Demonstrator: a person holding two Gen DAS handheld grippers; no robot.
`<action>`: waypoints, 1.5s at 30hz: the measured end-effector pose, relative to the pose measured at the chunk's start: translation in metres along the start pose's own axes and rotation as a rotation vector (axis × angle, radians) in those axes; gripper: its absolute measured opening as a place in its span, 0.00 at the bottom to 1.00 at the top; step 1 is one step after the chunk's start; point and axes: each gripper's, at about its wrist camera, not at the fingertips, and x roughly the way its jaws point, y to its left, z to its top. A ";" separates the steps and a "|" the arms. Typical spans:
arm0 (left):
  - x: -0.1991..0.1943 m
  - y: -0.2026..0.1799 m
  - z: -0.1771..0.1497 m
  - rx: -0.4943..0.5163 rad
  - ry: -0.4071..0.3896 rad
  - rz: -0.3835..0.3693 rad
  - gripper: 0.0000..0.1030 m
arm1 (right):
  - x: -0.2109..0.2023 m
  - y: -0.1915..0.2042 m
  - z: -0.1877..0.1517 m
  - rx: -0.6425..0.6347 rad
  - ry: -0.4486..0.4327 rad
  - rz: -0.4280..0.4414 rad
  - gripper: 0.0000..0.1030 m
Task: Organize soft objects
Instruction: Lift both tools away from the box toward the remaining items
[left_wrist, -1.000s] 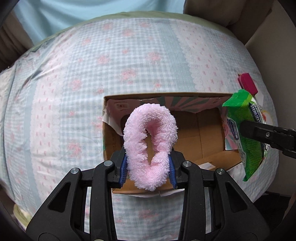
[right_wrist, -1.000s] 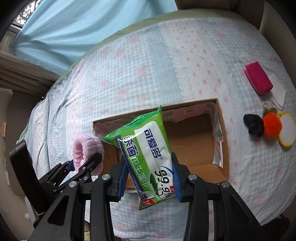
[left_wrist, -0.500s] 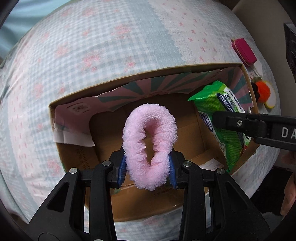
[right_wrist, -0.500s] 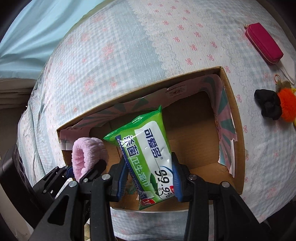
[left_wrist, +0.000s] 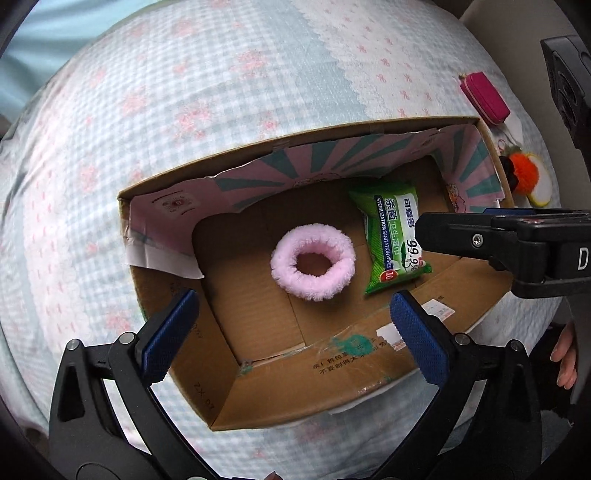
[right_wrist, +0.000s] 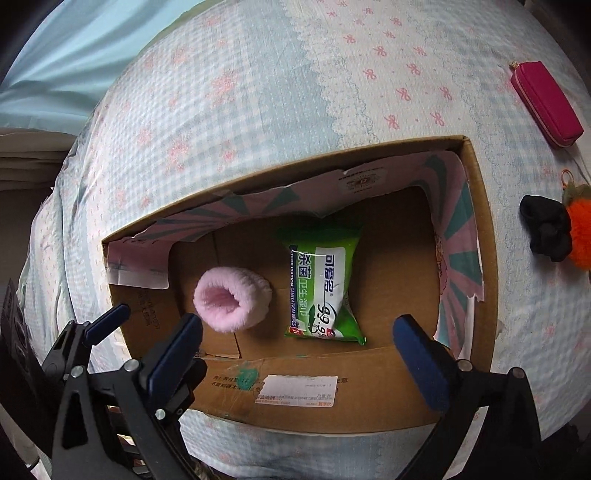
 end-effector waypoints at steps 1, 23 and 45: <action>-0.003 0.001 -0.001 -0.009 -0.004 -0.008 1.00 | -0.003 0.001 -0.002 -0.006 -0.008 -0.001 1.00; -0.165 -0.026 -0.085 -0.158 -0.314 0.104 1.00 | -0.176 0.059 -0.112 -0.348 -0.406 -0.113 1.00; -0.303 -0.069 -0.152 -0.190 -0.656 0.110 1.00 | -0.285 0.026 -0.234 -0.268 -0.788 -0.199 1.00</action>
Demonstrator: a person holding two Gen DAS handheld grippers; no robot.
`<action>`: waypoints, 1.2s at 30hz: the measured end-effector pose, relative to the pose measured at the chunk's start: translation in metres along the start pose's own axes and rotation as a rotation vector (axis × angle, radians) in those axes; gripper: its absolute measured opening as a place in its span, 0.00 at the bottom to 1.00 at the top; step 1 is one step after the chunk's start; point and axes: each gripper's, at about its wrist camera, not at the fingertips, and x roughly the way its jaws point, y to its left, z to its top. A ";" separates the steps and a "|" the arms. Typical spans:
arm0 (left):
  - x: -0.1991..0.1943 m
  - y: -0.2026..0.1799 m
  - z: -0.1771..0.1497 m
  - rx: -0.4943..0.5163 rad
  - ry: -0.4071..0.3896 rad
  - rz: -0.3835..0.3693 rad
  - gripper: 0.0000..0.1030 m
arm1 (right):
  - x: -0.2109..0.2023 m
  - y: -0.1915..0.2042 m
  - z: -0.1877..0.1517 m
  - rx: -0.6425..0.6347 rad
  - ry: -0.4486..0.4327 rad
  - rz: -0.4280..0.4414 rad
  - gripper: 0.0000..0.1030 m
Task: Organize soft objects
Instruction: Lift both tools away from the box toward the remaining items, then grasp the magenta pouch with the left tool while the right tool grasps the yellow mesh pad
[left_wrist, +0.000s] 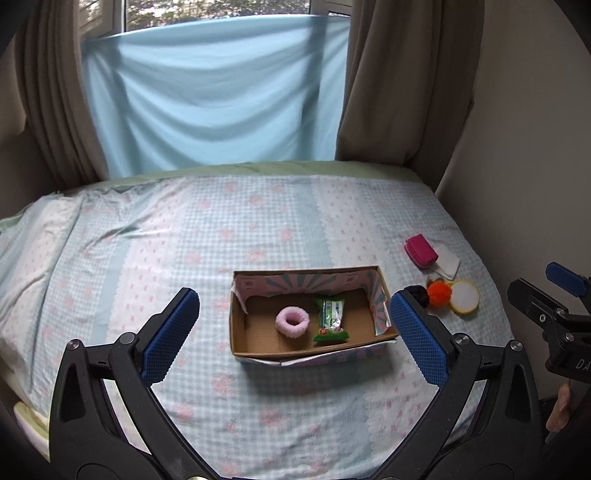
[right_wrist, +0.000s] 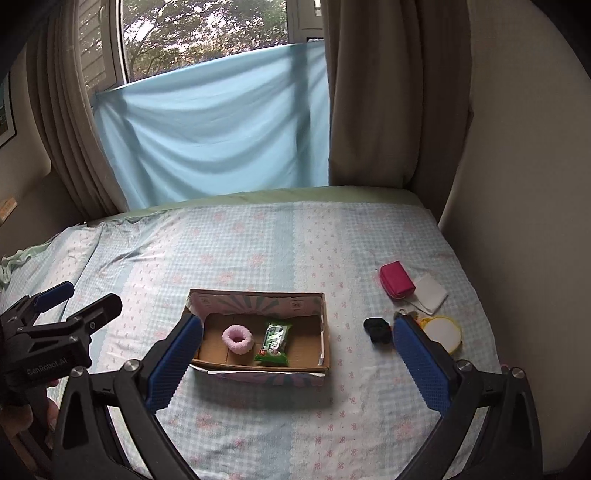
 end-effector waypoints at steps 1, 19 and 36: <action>0.001 -0.007 0.003 0.011 -0.005 -0.005 1.00 | -0.003 -0.008 -0.003 0.016 -0.011 -0.013 1.00; 0.106 -0.202 0.042 0.103 0.084 -0.067 1.00 | 0.044 -0.203 -0.042 0.082 -0.019 -0.178 1.00; 0.348 -0.330 0.044 0.137 0.284 -0.084 1.00 | 0.230 -0.320 -0.084 0.023 0.156 -0.092 1.00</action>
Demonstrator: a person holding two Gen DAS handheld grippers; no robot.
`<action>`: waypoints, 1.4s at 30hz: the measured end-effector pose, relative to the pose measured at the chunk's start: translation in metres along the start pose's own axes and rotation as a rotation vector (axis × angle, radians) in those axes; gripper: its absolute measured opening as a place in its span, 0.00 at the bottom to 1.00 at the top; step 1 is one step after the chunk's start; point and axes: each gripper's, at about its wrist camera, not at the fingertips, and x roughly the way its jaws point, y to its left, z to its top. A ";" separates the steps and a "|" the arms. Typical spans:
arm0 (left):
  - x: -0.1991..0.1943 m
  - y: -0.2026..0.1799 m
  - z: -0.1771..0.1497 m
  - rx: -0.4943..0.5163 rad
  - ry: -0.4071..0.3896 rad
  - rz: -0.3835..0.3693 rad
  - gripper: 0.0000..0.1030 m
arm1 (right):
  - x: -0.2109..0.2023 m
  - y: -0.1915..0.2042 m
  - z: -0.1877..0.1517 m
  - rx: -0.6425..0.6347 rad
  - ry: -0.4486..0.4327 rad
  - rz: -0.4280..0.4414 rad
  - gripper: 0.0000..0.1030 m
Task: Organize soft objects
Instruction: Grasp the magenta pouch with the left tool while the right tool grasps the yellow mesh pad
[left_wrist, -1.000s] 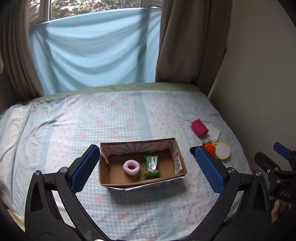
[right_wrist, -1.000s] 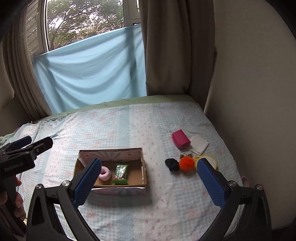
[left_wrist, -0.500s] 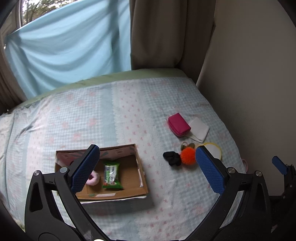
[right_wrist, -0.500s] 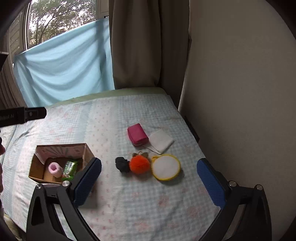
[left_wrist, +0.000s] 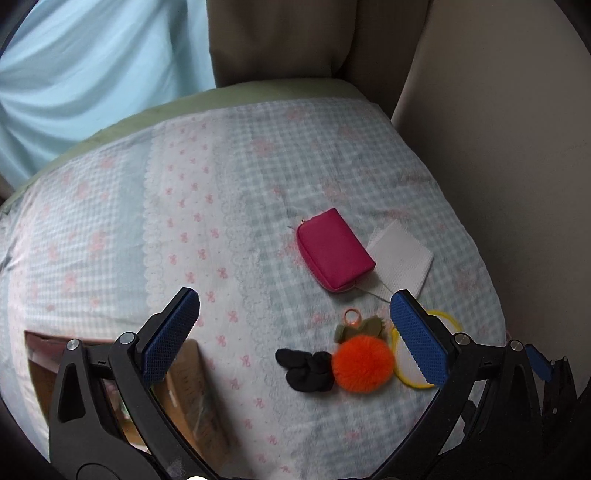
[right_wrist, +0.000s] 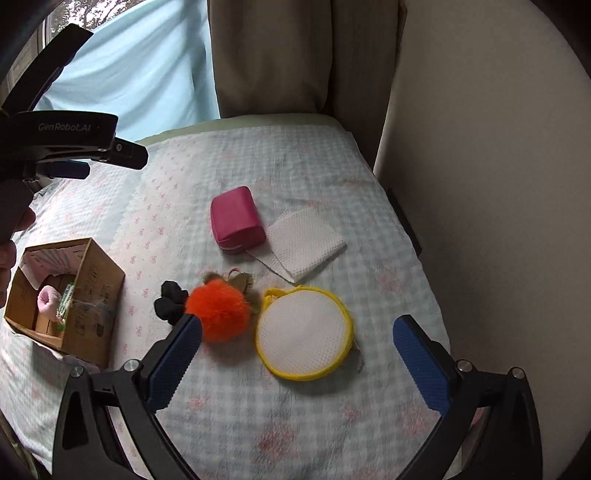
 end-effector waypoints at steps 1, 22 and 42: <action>0.015 -0.003 0.003 0.003 0.011 -0.003 1.00 | 0.011 -0.005 -0.001 0.012 0.010 0.006 1.00; 0.206 -0.030 0.032 -0.043 0.169 -0.038 1.00 | 0.114 -0.039 -0.017 0.102 0.105 0.093 0.47; 0.230 -0.041 0.038 -0.030 0.237 -0.011 0.68 | 0.089 -0.031 -0.006 0.116 0.040 0.134 0.17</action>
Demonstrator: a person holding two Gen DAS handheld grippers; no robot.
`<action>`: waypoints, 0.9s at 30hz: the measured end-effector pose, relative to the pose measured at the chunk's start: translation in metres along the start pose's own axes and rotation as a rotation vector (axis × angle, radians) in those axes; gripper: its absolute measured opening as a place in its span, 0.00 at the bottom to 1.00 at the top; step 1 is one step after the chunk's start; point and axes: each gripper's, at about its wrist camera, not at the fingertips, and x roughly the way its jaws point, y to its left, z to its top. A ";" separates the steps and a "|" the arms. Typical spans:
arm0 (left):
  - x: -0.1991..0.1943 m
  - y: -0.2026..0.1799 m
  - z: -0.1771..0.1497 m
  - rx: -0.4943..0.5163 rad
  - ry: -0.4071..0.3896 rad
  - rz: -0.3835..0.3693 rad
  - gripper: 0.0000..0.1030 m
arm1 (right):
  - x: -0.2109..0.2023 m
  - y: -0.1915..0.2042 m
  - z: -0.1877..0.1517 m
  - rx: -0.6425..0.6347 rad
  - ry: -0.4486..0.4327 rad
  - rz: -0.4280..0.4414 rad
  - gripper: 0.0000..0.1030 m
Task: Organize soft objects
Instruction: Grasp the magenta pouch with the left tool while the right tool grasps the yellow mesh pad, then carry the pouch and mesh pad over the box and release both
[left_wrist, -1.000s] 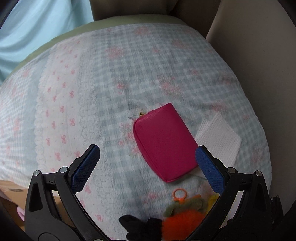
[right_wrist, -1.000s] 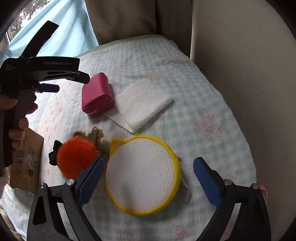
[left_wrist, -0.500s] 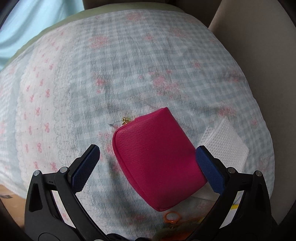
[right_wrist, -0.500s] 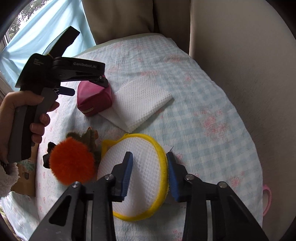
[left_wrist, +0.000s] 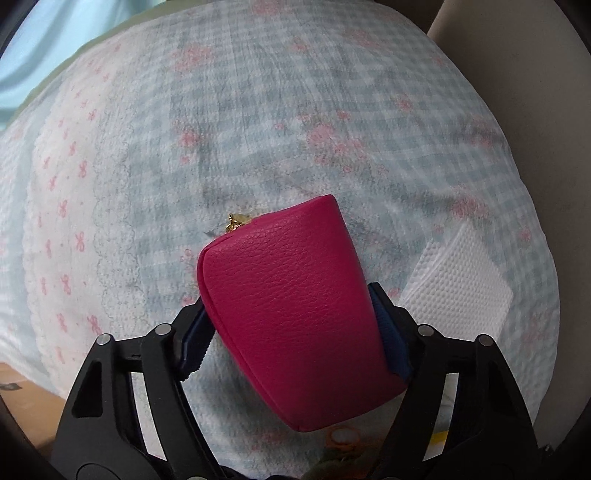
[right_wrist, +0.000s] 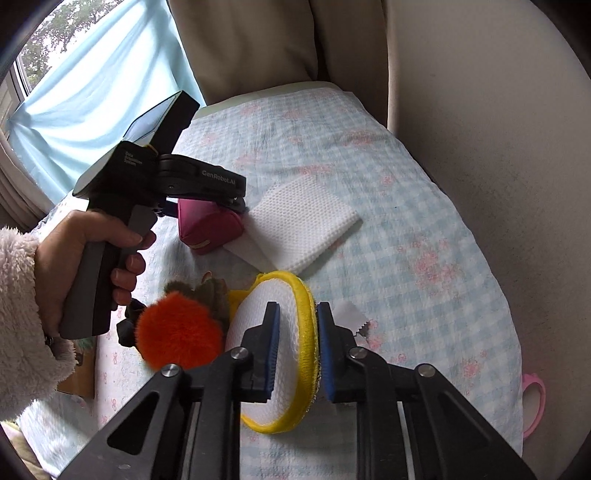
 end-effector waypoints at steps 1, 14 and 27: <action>-0.002 0.000 -0.003 -0.003 -0.004 -0.001 0.66 | 0.000 0.000 0.000 0.004 0.001 0.005 0.16; -0.050 0.011 -0.022 0.008 -0.063 -0.001 0.46 | -0.012 -0.012 0.004 0.113 -0.011 0.049 0.13; -0.165 0.029 -0.059 -0.027 -0.153 0.003 0.45 | -0.094 0.005 0.027 0.081 -0.114 0.049 0.13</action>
